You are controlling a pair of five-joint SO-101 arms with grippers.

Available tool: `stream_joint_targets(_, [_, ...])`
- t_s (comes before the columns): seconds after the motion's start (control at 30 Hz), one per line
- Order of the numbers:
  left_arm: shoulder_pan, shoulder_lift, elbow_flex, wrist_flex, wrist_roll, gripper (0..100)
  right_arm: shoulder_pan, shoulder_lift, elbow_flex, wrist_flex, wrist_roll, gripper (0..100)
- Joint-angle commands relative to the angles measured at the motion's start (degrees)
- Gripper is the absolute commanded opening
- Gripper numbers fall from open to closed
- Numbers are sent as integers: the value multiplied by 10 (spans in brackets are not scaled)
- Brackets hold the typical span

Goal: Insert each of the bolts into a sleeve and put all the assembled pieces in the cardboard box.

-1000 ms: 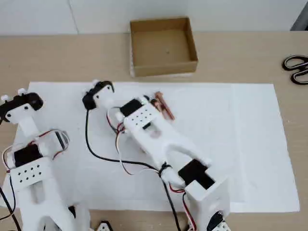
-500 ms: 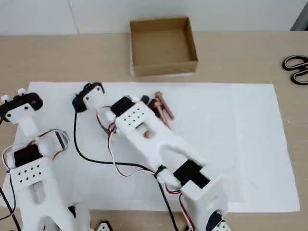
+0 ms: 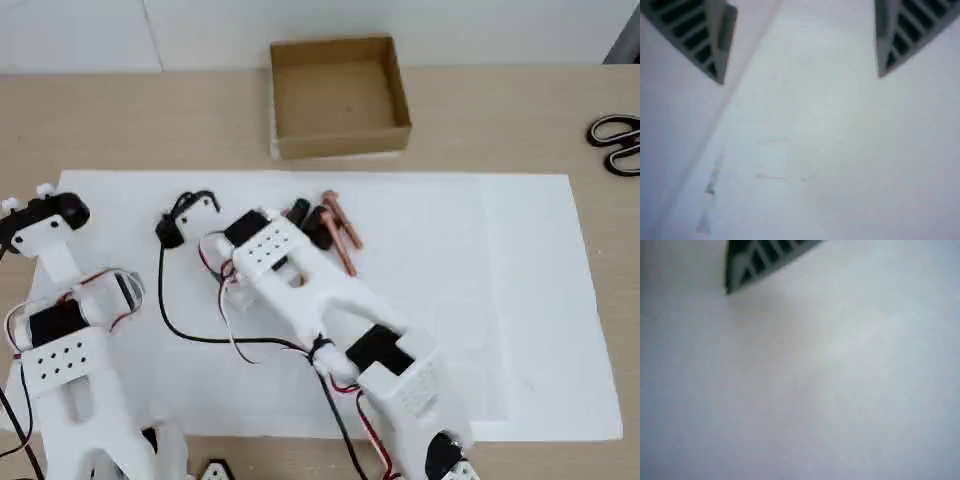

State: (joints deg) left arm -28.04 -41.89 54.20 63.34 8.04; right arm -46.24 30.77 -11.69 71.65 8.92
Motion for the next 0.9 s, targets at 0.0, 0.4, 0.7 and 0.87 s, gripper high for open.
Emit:
stream_joint_targets(0.0, [-4, 0, -2, -12, 3, 189, -2, 5, -19, -20, -4, 258])
stream_joint_targets(0.4, [-4, 0, -2, -12, 3, 189, 7, 4, -38, -20, 0, 115])
stream_joint_targets(0.7, [-4, -3, 17, -23, 3, 189, 31, 1, -49, -11, 0, 74])
stream_joint_targets(0.87, [-3, -3, 18, -23, 3, 189, 41, 1, -72, 7, 0, 9])
